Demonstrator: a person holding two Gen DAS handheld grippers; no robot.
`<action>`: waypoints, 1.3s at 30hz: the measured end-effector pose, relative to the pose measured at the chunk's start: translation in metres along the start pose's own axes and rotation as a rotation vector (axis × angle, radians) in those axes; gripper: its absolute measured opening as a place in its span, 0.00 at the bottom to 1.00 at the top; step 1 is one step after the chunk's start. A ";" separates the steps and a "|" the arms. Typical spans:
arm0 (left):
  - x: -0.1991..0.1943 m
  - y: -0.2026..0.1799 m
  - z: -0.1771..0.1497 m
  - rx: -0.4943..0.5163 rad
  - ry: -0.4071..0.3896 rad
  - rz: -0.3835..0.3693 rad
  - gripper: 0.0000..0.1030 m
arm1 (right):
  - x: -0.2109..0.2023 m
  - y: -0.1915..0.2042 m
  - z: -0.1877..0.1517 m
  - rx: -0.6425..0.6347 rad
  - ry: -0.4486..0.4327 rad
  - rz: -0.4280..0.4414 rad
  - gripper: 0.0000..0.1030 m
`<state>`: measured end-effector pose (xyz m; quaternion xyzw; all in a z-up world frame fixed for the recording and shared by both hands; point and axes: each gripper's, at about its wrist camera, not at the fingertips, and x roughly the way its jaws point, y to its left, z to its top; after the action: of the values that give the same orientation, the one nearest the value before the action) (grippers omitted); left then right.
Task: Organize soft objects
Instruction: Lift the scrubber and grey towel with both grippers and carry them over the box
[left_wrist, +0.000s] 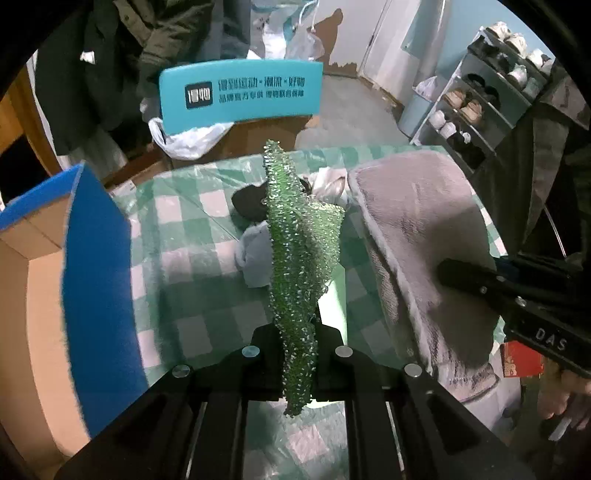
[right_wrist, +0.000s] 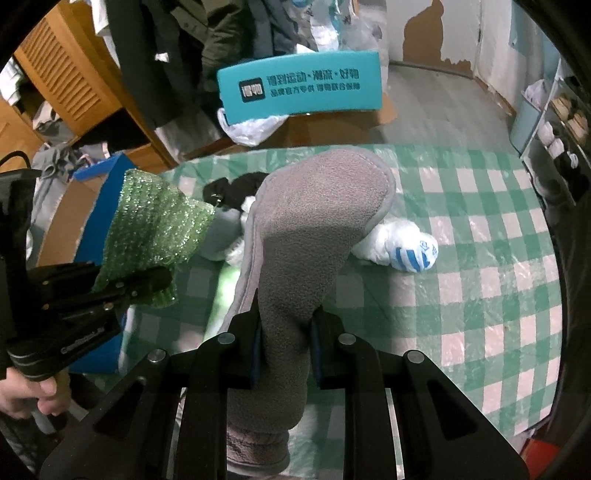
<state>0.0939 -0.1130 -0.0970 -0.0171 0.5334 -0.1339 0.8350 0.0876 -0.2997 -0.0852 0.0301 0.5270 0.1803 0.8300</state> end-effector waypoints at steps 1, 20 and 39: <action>-0.005 0.000 -0.001 0.004 -0.008 0.007 0.09 | -0.003 0.003 0.001 -0.005 -0.005 0.002 0.18; -0.075 0.035 -0.017 -0.042 -0.106 0.061 0.09 | -0.030 0.068 0.023 -0.097 -0.059 0.058 0.18; -0.129 0.110 -0.049 -0.133 -0.197 0.142 0.09 | -0.023 0.169 0.046 -0.223 -0.055 0.130 0.18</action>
<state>0.0215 0.0294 -0.0221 -0.0475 0.4563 -0.0365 0.8878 0.0742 -0.1428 -0.0041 -0.0234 0.4777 0.2901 0.8289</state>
